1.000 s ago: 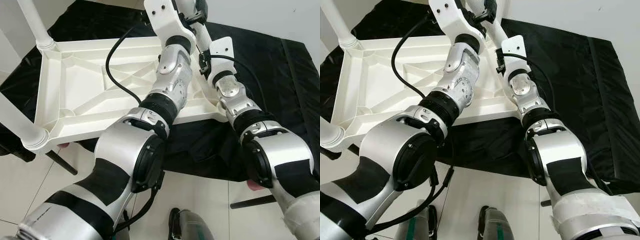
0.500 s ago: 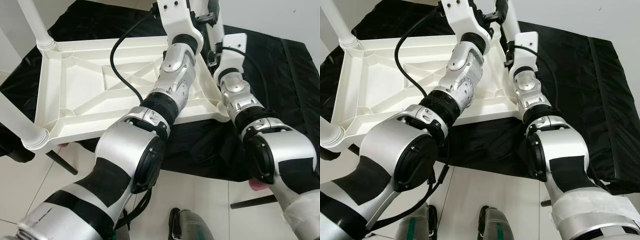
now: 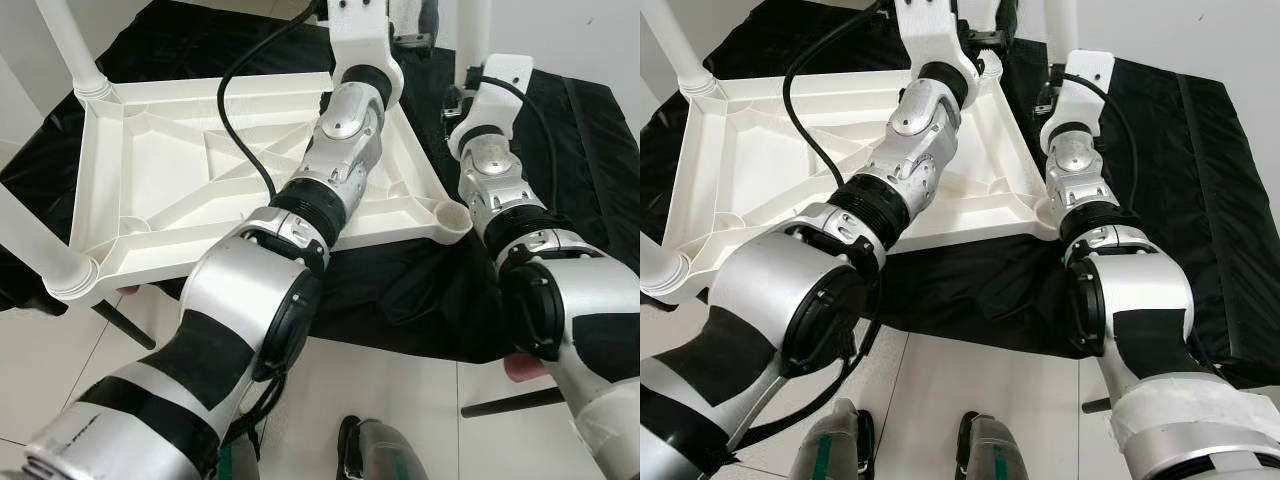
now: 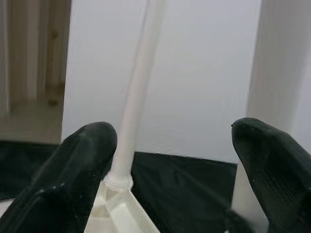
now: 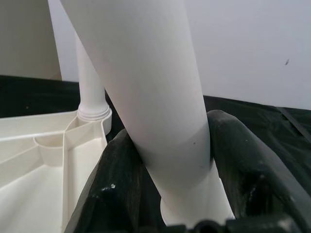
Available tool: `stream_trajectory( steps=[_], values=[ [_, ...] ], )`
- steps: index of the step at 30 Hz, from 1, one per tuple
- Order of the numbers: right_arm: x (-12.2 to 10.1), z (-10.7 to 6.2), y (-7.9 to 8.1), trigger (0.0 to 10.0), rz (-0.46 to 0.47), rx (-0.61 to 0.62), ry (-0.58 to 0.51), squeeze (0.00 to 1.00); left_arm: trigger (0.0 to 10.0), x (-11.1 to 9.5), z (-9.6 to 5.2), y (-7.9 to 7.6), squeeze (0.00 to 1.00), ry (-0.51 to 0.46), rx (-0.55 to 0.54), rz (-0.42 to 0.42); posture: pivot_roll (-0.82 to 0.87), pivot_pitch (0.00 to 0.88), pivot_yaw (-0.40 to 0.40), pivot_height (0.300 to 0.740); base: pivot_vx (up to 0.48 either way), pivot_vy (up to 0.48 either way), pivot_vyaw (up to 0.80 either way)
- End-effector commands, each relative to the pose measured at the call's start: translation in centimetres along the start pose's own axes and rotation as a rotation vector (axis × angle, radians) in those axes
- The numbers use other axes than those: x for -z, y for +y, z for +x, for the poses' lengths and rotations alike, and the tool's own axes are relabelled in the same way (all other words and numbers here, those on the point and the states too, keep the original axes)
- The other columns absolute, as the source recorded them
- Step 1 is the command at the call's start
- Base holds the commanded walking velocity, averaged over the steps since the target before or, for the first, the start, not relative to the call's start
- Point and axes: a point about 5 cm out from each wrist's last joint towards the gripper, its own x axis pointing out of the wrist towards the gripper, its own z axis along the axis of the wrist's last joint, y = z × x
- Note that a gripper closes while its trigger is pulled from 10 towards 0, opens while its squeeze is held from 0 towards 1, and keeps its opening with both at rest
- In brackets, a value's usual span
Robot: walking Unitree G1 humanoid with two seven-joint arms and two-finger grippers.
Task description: Building children table
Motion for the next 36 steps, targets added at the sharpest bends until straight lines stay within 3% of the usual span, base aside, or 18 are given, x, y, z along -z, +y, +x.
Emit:
stream_trajectory(
  steps=[1, 2, 5, 6, 7, 8, 10, 12, 28, 33, 36],
  values=[
    [-0.5, 0.1, -0.7, 10.0, 0.027, 0.03, -0.028, 0.0, 10.0, -0.1, 0.0, -1.3, 0.0, 0.019, 0.217, 0.095, 0.04, 0.055, -0.035, 0.74, 0.0, 0.0, 0.0],
    [-0.7, 0.2, -0.9, 10.0, 0.034, 0.028, -0.046, 0.0, 10.0, -0.1, 0.1, -1.0, 0.0, 0.034, 0.197, 0.176, 0.03, 0.051, -0.035, 0.74, 0.0, 0.0, 0.0],
    [-1.1, 0.2, -0.9, 10.0, 0.039, 0.021, -0.076, 0.0, 10.0, 0.0, 0.2, -0.9, 0.0, 0.059, 0.192, 0.221, 0.03, 0.051, -0.034, 0.74, 0.0, 0.0, 0.0],
    [-1.1, 0.1, -0.9, 10.0, 0.048, 0.018, -0.086, 0.0, 10.0, -1.9, -0.8, 1.8, 0.0, -0.021, 0.181, 0.219, 0.03, 0.047, -0.033, 0.74, 0.0, 0.0, 0.0],
    [-1.1, 0.1, -0.9, 10.0, 0.048, 0.018, -0.086, 0.0, 10.0, -1.9, -0.8, 1.8, 0.0, -0.021, 0.181, 0.219, 0.03, 0.047, -0.033, 0.74, 0.0, 0.0, 0.0],
    [-1.1, 0.1, -0.8, 10.0, 0.054, 0.014, -0.093, 0.0, 10.0, -3.3, -2.4, 3.4, 0.0, -0.074, 0.188, 0.236, 0.03, 0.045, -0.031, 0.74, 0.0, 0.0, 0.0],
    [-1.1, 0.1, -0.8, 10.0, 0.054, 0.014, -0.093, 0.0, 10.0, -3.3, -2.4, 3.4, 0.0, -0.074, 0.188, 0.236, 0.03, 0.045, -0.031, 0.74, 0.0, 0.0, 0.0],
    [-1.2, 0.0, -0.7, 10.0, 0.068, 0.011, -0.11, 0.0, 10.0, -4.7, -4.7, 4.6, 0.0, -0.117, 0.202, 0.272, 0.03, 0.036, -0.026, 0.74, 0.0, 0.0, 0.0],
    [-1.6, -0.5, -0.3, 10.0, 0.131, 0.001, -0.163, 0.0, 10.0, -3.7, -5.0, 5.8, 0.0, -0.086, 0.126, 0.252, 0.01, 0.012, -0.019, 0.74, 0.0, 0.0, 0.0],
    [-0.7, -1.1, 0.0, 10.0, 0.206, -0.029, -0.141, 0.0, 10.0, -3.0, -6.9, 6.2, 0.0, 0.044, 0.07, 0.244, 0.0, 0.008, -0.014, 0.74, 0.0, 0.0, 0.0],
    [-0.4, -1.4, -0.1, 10.0, 0.224, -0.034, -0.132, 0.0, 10.0, -2.6, -7.1, 6.4, 0.0, 0.066, 0.048, 0.241, 0.0, 0.008, -0.014, 0.74, 0.0, 0.0, 0.0]
  ],
)
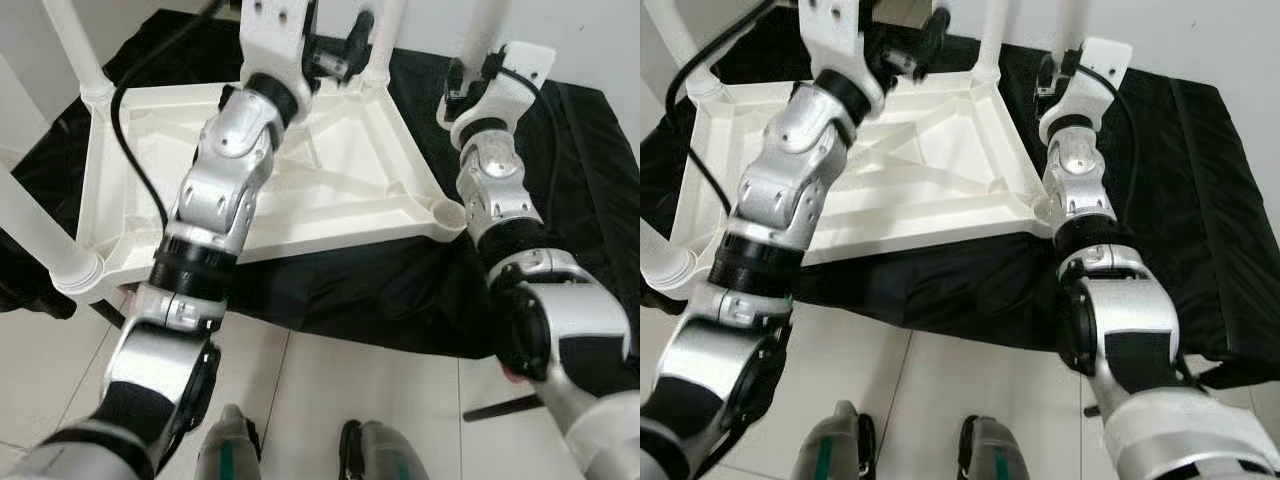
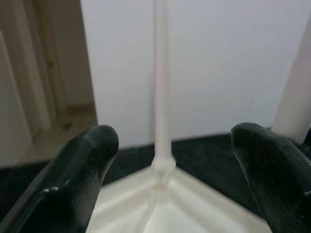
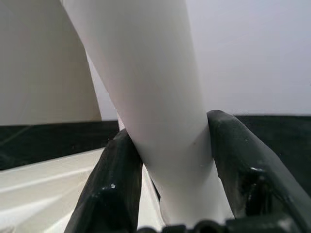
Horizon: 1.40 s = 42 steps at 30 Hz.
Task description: Building children table
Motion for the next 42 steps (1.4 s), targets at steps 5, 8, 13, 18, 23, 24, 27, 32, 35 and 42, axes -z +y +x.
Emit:
stream_trajectory(
  steps=[5, 8, 13, 18, 23, 24, 27, 32, 35, 42],
  values=[
    [-0.3, -0.4, -0.4, 10.0, 0.065, 0.005, 0.007, 0.0, 10.0, -0.5, 0.0, 0.2, 0.0, -0.005, -0.099, -0.016, 0.0, 0.006, -0.006, 0.74, 0.0, 0.0, 0.0],
    [-0.2, -0.6, -0.5, 10.0, 0.054, -0.003, 0.011, 0.0, 10.0, -0.7, 0.1, 0.0, 0.0, -0.017, -0.098, -0.028, 0.0, 0.004, -0.006, 0.74, 0.0, 0.0, 0.0],
    [0.1, -1.1, -0.2, 10.0, 0.056, -0.051, 0.033, 0.0, 10.0, -1.4, 0.5, -0.6, 0.0, -0.037, -0.066, -0.024, -0.01, 0.0, -0.009, 0.74, 0.0, 0.0, 0.0],
    [-0.4, -2.0, -0.2, 10.0, 0.082, -0.079, 0.052, 0.0, 10.0, -1.5, 0.1, -1.2, 0.0, -0.019, -0.021, 0.004, -0.01, 0.007, -0.006, 0.74, 0.0, 0.0, 0.0],
    [-0.9, -3.8, 0.4, 10.0, 0.094, -0.1, 0.072, 0.0, 10.0, -1.3, -0.4, -1.4, 0.0, -0.009, -0.013, 0.014, -0.01, 0.028, 0.0, 0.74, 0.0, 0.0, 0.0],
    [-0.9, -4.3, 0.8, 10.0, 0.089, -0.112, 0.072, 0.0, 10.0, -1.3, -0.4, -1.5, 0.0, -0.014, -0.015, 0.019, -0.01, 0.028, 0.0, 0.74, 0.0, 0.0, 0.0],
    [-0.8, -4.7, 1.2, 10.0, 0.074, -0.129, 0.072, 0.0, 10.0, -1.3, -0.3, -1.5, 0.0, -0.013, -0.015, 0.013, -0.01, 0.035, 0.0, 0.74, 0.0, 0.0, 0.0],
    [-0.6, -5.1, 1.7, 10.0, 0.067, -0.163, 0.103, 0.0, 10.0, -1.9, 0.3, -2.3, 0.0, -0.02, 0.05, -0.013, -0.01, 0.044, 0.0, 0.74, 0.0, 0.0, 0.0],
    [-0.6, -4.9, 1.6, 10.0, 0.046, -0.186, 0.117, 0.0, 10.0, -2.1, 0.5, -3.2, 1.0, -0.031, 0.139, -0.03, -0.01, 0.043, -0.008, 0.74, 0.0, 0.0, 0.0],
    [-1.2, -4.2, 1.7, 10.0, 0.022, -0.258, 0.133, 0.0, 10.0, -2.4, 0.4, -5.0, 1.0, -0.056, 0.318, 0.014, 0.0, 0.047, -0.028, 0.74, 0.0, 0.0, 0.0]
  ],
)
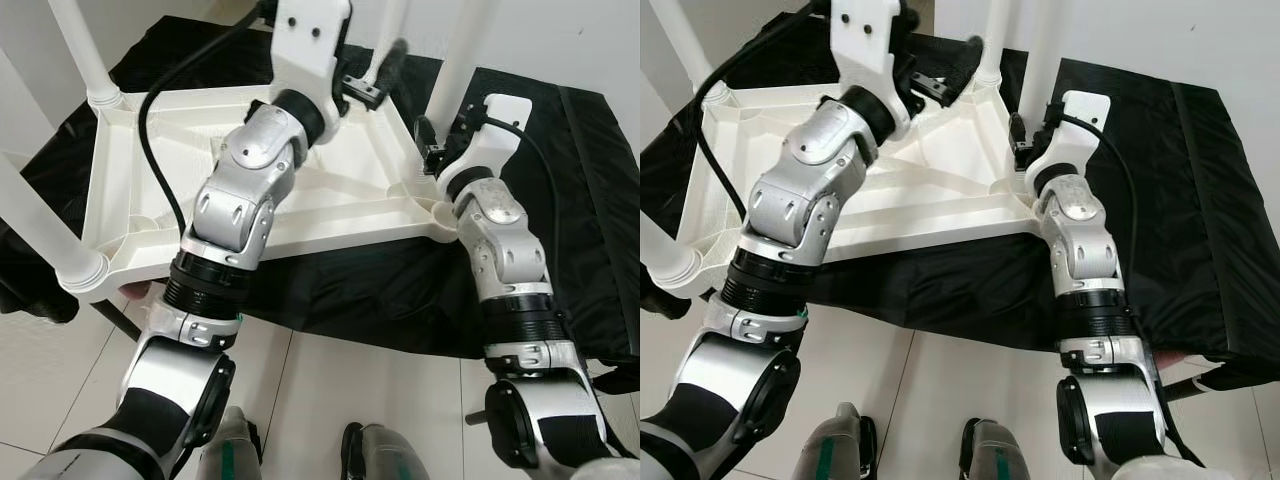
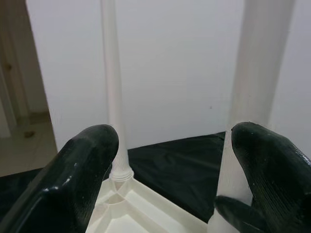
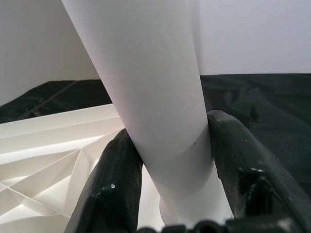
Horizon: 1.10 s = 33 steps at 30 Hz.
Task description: Building children table
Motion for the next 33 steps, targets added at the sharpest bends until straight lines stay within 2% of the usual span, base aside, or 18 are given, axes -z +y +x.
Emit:
stream_trajectory(
  steps=[1, 2, 3, 5, 6, 11, 14, 18, 28, 31, 32, 33],
  values=[
    [-0.9, 0.4, 0.1, 10.0, -0.009, -0.032, -0.012, 0.0, 10.0, -0.5, 0.2, -1.5, 1.0, -0.017, 0.181, 0.039, 0.0, 0.047, -0.028, 0.74, 0.0, 0.0, 0.0],
    [-1.1, 0.6, 0.2, 10.0, -0.008, -0.052, -0.01, 0.0, 10.0, -0.6, 0.3, -1.9, 1.0, -0.021, 0.213, 0.063, 0.0, 0.047, -0.028, 0.74, 0.0, 0.0, 0.0],
    [-1.2, 0.7, 0.4, 10.0, -0.005, -0.068, -0.009, 0.0, 10.0, -0.6, 0.3, -2.1, 0.41, -0.026, 0.236, 0.074, 0.0, 0.047, -0.029, 0.74, 0.0, 0.0, 0.0],
    [-1.2, 0.7, 0.4, 10.0, -0.005, -0.068, -0.009, 0.0, 10.0, -0.6, 0.3, -2.1, 0.41, -0.026, 0.236, 0.074, 0.0, 0.047, -0.029, 0.74, 0.0, 0.0, 0.0],
    [-1.4, 0.9, 0.7, 10.0, -0.01, -0.102, -0.009, 0.0, 10.0, -0.6, 0.4, -2.3, 0.0, -0.027, 0.249, 0.084, 0.0, 0.048, -0.031, 0.74, 0.0, 0.0, 0.0],
    [-1.8, 0.8, 2.2, 10.0, -0.042, -0.231, -0.018, 0.0, 10.0, -0.9, 1.0, -2.9, 0.0, -0.039, 0.29, 0.087, 0.0, 0.047, -0.034, 0.74, 0.0, 0.0, 0.0],
    [-1.9, 0.8, 2.4, 10.0, -0.048, -0.252, -0.021, 0.0, 10.0, -1.1, 1.1, -3.0, 0.0, -0.043, 0.296, 0.085, 0.0, 0.047, -0.034, 0.74, 0.0, 0.0, 0.0],
    [-2.0, 0.4, 3.3, 10.0, -0.068, -0.335, -0.031, 0.0, 10.0, -1.8, 1.8, -3.1, 0.0, -0.062, 0.31, 0.05, 0.0, 0.047, -0.033, 0.74, 0.0, 0.0, 0.0],
    [-2.1, -0.1, 3.8, 10.0, -0.103, -0.41, -0.056, 0.0, 10.0, -2.3, 2.6, -3.0, 0.0, -0.069, 0.325, -0.015, 0.0, 0.045, -0.025, 0.74, 0.0, 0.0, 0.0],
    [-2.1, -0.2, 3.9, 10.0, -0.106, -0.422, -0.061, 0.0, 10.0, -2.6, 2.8, -2.8, 0.0, -0.075, 0.327, -0.064, 0.0, 0.045, -0.023, 0.74, 0.0, 0.0, 0.0],
    [-2.1, -0.3, 3.9, 10.0, -0.113, -0.431, -0.064, 0.0, 10.0, -2.8, 3.0, -2.6, 0.0, -0.071, 0.326, -0.107, 0.0, 0.049, -0.019, 0.74, 0.0, 0.0, 0.0],
    [-2.1, -0.3, 3.9, 10.0, -0.113, -0.431, -0.064, 0.0, 10.0, -2.8, 3.0, -2.6, 0.0, -0.071, 0.326, -0.107, 0.0, 0.049, -0.019, 0.74, 0.0, 0.0, 0.0]
  ],
)
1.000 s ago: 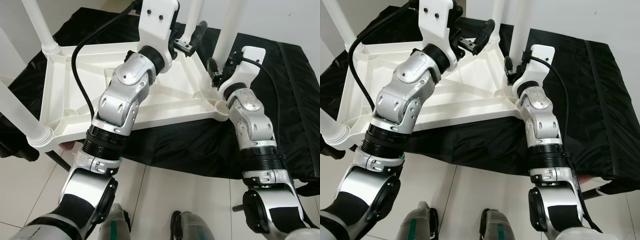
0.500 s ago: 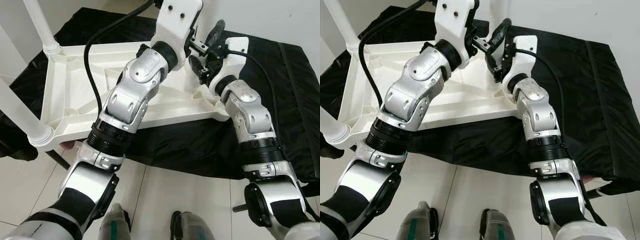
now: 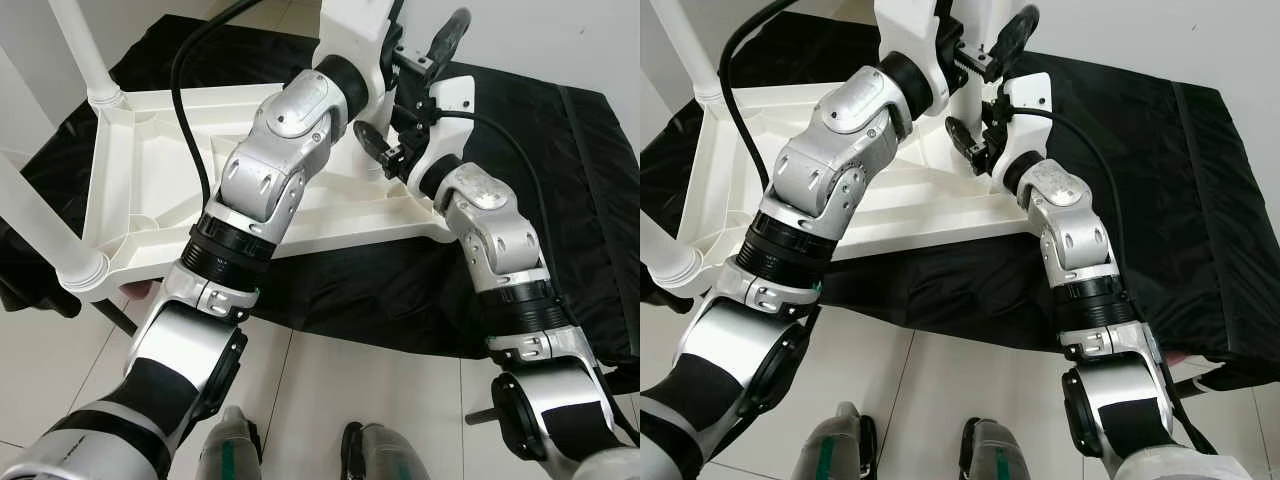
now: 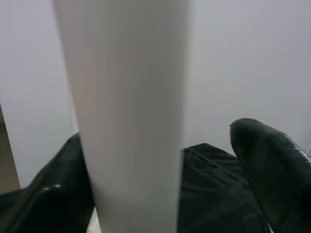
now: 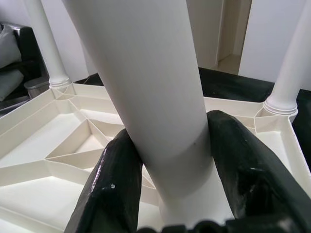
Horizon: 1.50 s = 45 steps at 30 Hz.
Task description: Building children table
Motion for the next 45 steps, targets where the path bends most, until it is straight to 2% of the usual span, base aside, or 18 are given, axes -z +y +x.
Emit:
stream_trajectory(
  steps=[1, 2, 3, 4, 17, 18, 19, 20, 29, 30, 40, 41, 42, 43, 45],
  values=[
    [-0.5, -0.2, 0.1, 10.0, -0.026, -0.013, -0.028, 0.0, 4.9, -0.4, 0.2, -1.2, 0.0, -0.004, 0.229, -0.024, 0.0, 0.048, -0.018, 0.74, 0.0, 0.0, 0.0],
    [-0.5, -0.2, 0.1, 10.0, -0.026, -0.013, -0.028, 0.0, 4.9, -0.4, 0.2, -1.2, 0.0, -0.004, 0.229, -0.024, 0.0, 0.048, -0.018, 0.74, 0.0, 0.0, 0.0],
    [-0.5, -0.3, 0.1, 10.0, -0.026, -0.014, -0.026, 0.0, 0.5, -0.5, 0.2, -1.1, 0.0, -0.006, 0.232, -0.035, 0.0, 0.048, -0.018, 0.74, 0.0, 0.0, 0.0],
    [-0.4, -0.3, 0.1, 10.0, -0.025, -0.014, -0.025, 0.0, 0.0, -0.6, 0.2, -1.1, 0.0, -0.013, 0.241, -0.045, 0.0, 0.047, -0.016, 0.74, 0.0, 0.0, 0.0],
    [0.2, -0.4, 0.3, 10.0, -0.029, 0.006, -0.015, 0.0, 0.0, -1.2, 0.2, -1.5, 0.0, -0.035, 0.277, -0.071, 0.0, 0.035, -0.02, 0.74, 0.0, 0.0, 0.0],
    [0.5, -0.3, 0.5, 10.0, 0.005, -0.012, -0.004, 1.0, 3.5, -1.3, 0.3, -1.6, 0.0, -0.028, 0.282, -0.072, 0.0, 0.032, -0.02, 0.74, 0.0, 0.0, 0.0],
    [0.5, -0.3, 0.5, 10.0, 0.005, -0.012, -0.004, 1.0, 3.5, -1.3, 0.3, -1.6, 0.0, -0.028, 0.282, -0.072, 0.0, 0.032, -0.02, 0.74, 0.0, 0.0, 0.0],
    [0.7, -0.3, 0.7, 10.0, 0.012, -0.023, -0.002, 1.0, 10.0, -1.3, 0.3, -1.7, 0.0, -0.024, 0.284, -0.075, 0.0, 0.028, -0.021, 0.74, 0.0, 0.0, 0.0],
    [1.5, 0.3, 0.6, 10.0, -0.007, 0.009, 0.023, 0.98, 10.0, -1.7, 0.5, -1.9, 0.0, -0.026, 0.292, -0.082, 0.01, 0.019, -0.026, 0.74, 0.0, 0.0, 0.0],
    [1.8, 0.4, 0.4, 10.0, -0.009, 0.022, 0.035, 0.0, 10.0, -1.8, 0.5, -2.0, 0.0, -0.03, 0.296, -0.078, 0.01, 0.014, -0.028, 0.74, 0.0, 0.0, 0.0],
    [1.9, 1.0, 0.0, 10.0, -0.003, 0.07, 0.048, 0.0, 10.0, -2.3, 0.4, -2.4, 0.0, -0.04, 0.319, -0.054, 0.01, 0.01, -0.026, 0.74, 0.0, 0.0, 0.0],
    [1.8, 1.1, -0.1, 5.0, -0.003, 0.075, 0.041, 0.0, 10.0, -2.2, 0.4, -2.6, 0.0, -0.039, 0.323, -0.052, 0.01, 0.009, -0.026, 0.74, 0.0, 0.0, 0.0],
    [1.7, 1.2, -0.2, 5.0, -0.002, 0.078, 0.037, 0.0, 10.0, -2.2, 0.5, -2.7, 0.0, -0.038, 0.327, -0.052, 0.01, 0.009, -0.026, 0.74, 0.0, 0.0, 0.0],
    [1.5, 1.2, -0.3, 10.0, -0.011, 0.086, 0.023, 0.0, 10.0, -2.2, 0.5, -2.9, 0.0, -0.038, 0.331, -0.052, 0.01, 0.012, -0.026, 0.74, 0.0, 0.0, 0.0],
    [1.1, 1.4, -0.4, 10.0, -0.02, 0.092, 0.004, 0.0, 10.0, -2.1, 0.5, -3.1, 0.0, -0.037, 0.337, -0.05, 0.01, 0.012, -0.026, 0.74, 0.0, 0.0, 0.0]
  ],
)
